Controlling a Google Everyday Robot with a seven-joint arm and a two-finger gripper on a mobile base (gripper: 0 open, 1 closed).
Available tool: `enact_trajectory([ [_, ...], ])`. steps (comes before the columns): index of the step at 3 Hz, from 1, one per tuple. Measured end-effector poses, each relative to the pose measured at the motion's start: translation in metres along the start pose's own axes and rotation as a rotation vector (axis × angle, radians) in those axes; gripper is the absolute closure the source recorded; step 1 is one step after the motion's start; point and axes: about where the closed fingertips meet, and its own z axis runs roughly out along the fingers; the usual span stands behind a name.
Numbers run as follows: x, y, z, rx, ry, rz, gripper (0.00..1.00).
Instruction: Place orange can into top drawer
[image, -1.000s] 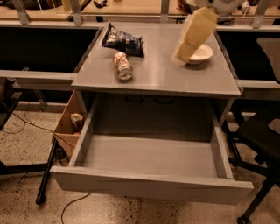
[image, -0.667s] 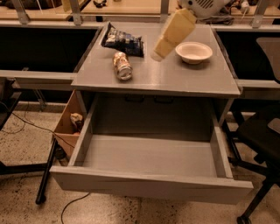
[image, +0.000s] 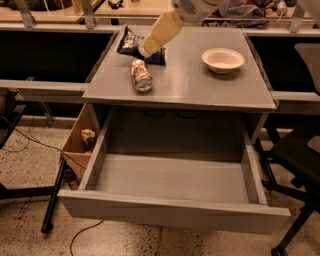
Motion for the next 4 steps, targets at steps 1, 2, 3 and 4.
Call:
enact_trajectory([
  [1, -0.016, -0.015, 0.032, 0.039, 0.015, 0.011, 0.0],
  [2, -0.032, -0.034, 0.062, 0.063, 0.025, 0.019, 0.0],
  [3, -0.032, -0.034, 0.062, 0.063, 0.025, 0.019, 0.0],
  [4, -0.038, -0.028, 0.073, 0.057, 0.033, 0.046, 0.0],
])
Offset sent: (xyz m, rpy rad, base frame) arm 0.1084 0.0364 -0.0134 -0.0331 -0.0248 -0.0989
